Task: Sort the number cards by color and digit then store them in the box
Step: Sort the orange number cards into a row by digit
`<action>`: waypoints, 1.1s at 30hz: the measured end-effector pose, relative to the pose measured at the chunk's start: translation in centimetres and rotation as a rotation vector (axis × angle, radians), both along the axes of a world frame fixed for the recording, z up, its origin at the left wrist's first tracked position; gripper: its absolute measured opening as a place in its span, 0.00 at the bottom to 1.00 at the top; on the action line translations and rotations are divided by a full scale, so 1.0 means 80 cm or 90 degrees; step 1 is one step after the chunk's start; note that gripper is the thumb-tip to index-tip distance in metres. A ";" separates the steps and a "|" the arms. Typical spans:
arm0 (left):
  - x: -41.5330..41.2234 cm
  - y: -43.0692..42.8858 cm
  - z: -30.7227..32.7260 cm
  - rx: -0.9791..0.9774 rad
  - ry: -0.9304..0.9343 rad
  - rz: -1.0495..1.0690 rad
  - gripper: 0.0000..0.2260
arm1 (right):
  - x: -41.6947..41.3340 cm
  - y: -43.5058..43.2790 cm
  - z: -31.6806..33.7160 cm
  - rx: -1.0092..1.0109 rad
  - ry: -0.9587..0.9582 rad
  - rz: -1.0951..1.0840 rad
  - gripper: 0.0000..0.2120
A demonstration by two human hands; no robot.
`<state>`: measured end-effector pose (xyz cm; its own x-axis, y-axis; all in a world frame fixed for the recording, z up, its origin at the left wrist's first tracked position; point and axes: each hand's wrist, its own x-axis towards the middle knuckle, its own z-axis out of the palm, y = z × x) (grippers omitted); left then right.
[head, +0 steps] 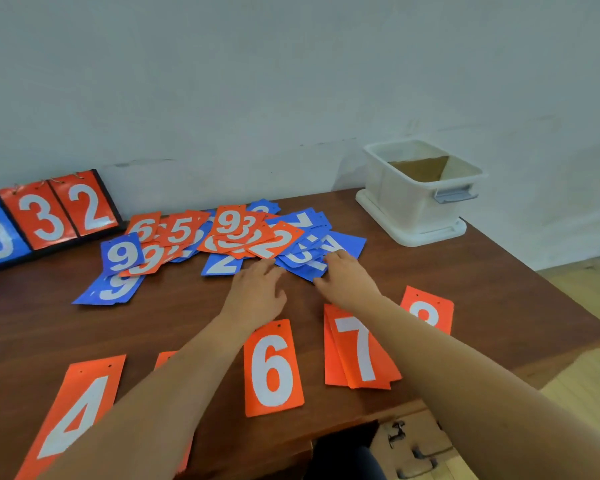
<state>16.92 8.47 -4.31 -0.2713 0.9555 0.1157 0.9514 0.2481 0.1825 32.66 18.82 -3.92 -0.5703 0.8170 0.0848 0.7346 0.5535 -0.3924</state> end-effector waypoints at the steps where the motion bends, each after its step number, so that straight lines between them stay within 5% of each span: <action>1: -0.009 0.010 -0.003 -0.031 0.016 0.009 0.25 | -0.013 0.010 -0.003 0.007 -0.011 0.010 0.20; 6: -0.057 0.049 -0.022 -0.159 0.016 0.156 0.33 | -0.080 0.052 -0.016 0.069 -0.060 0.081 0.31; 10: -0.086 0.066 -0.038 -0.163 -0.024 0.138 0.33 | -0.127 0.072 -0.031 0.079 -0.072 0.155 0.35; 13: -0.096 0.072 -0.047 -0.091 -0.015 0.117 0.33 | -0.149 0.086 -0.044 0.069 -0.086 0.148 0.29; 16: -0.106 0.077 -0.050 -0.071 -0.044 0.119 0.35 | -0.154 0.087 -0.041 0.193 -0.114 0.124 0.17; 19: -0.110 0.073 -0.037 -0.022 -0.189 0.135 0.27 | -0.146 0.082 -0.026 0.261 -0.093 0.122 0.12; 22: -0.107 0.063 -0.010 0.149 -0.379 0.176 0.20 | -0.132 0.077 -0.020 0.370 0.177 0.105 0.10; 24: -0.110 0.057 0.012 0.244 -0.746 0.258 0.24 | -0.130 0.060 -0.019 0.420 0.270 0.163 0.11; 26: -0.117 0.052 0.021 0.229 -1.009 0.280 0.19 | -0.133 0.040 -0.020 0.395 0.218 0.286 0.13; 29: -0.125 0.038 0.021 0.204 -0.991 0.315 0.19 | -0.137 0.021 -0.025 0.327 0.132 0.344 0.15; 33: -0.142 0.018 0.012 0.250 -0.982 0.374 0.17 | -0.148 0.047 -0.034 0.160 0.051 0.089 0.26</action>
